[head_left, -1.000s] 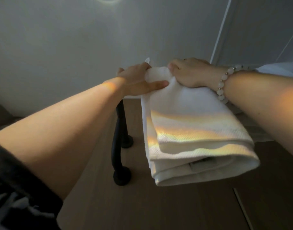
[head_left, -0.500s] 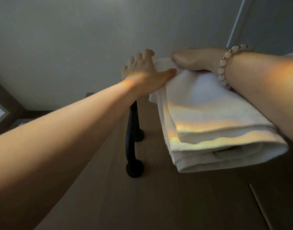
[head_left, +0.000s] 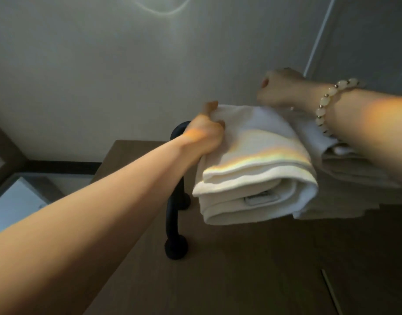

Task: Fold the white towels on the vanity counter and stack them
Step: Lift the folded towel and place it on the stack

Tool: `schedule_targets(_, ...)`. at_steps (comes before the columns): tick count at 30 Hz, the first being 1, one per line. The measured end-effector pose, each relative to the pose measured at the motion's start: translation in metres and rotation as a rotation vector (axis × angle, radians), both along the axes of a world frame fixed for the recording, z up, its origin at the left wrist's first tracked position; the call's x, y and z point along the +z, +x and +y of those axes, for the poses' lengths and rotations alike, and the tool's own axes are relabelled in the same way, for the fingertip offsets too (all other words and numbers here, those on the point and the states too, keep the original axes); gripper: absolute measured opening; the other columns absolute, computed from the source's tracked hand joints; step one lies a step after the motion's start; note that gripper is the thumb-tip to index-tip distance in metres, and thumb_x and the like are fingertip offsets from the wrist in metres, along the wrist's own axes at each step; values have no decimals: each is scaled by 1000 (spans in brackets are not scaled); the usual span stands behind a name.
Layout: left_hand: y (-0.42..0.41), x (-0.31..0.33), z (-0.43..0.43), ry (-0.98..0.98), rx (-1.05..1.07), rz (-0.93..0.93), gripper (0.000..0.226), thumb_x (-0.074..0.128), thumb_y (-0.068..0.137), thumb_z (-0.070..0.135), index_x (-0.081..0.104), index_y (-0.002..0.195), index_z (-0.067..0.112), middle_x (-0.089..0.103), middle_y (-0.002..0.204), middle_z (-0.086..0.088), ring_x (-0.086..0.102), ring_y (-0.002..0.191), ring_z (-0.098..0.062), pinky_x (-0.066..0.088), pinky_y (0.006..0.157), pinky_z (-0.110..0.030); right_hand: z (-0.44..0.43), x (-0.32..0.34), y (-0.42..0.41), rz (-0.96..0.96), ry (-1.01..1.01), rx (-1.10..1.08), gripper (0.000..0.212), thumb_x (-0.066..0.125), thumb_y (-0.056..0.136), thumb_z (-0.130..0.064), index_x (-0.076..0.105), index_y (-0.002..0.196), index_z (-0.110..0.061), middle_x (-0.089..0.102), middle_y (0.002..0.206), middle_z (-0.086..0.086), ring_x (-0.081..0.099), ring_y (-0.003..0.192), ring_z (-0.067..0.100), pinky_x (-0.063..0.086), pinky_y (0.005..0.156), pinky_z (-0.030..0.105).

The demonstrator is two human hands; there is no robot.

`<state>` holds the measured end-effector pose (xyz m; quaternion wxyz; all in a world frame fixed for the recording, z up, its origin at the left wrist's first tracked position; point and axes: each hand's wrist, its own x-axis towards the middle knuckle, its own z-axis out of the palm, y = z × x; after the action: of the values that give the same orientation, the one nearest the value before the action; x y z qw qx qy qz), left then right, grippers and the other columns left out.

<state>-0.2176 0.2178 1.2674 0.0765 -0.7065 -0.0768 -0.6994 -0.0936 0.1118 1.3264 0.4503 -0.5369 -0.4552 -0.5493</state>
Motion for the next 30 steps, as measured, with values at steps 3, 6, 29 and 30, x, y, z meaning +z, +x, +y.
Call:
schedule_targets(3, -2, 4, 0, 7, -22, -52, 50, 42, 97, 14, 26, 145, 17, 47, 138, -8, 50, 118, -22, 34, 77, -13, -19, -12, 3, 189, -198, 222, 21, 45, 94, -30, 50, 98, -10, 58, 47, 10, 58, 39, 17, 40, 36, 14)
schedule_targets(6, 0, 7, -3, -9, -77, -48, 52, 43, 97, 15, 26, 146, 18, 49, 128, -5, 51, 109, -20, 36, 64, -9, -15, -17, 6, 270, -400, 418, 18, 45, 96, -31, 50, 98, -13, 58, 63, 10, 58, 41, 14, 43, 32, 14)
schedule_targets(29, 8, 24, -20, -229, -51, -87, 52, 39, 100, 25, 20, 146, 10, 36, 146, -11, 38, 131, -24, 31, 92, -20, 10, -27, 16, 265, -374, 613, 22, 39, 98, -11, 57, 98, 1, 57, 100, 17, 58, 88, 26, 48, 76, 32)
schedule_targets(30, 7, 25, -20, -204, 1, -120, 53, 42, 99, 26, 23, 145, 9, 38, 145, -12, 39, 131, -26, 30, 95, -21, 14, -25, 15, 240, -302, 487, 30, 36, 100, -12, 53, 117, 5, 55, 122, 17, 54, 110, 30, 44, 92, 32)
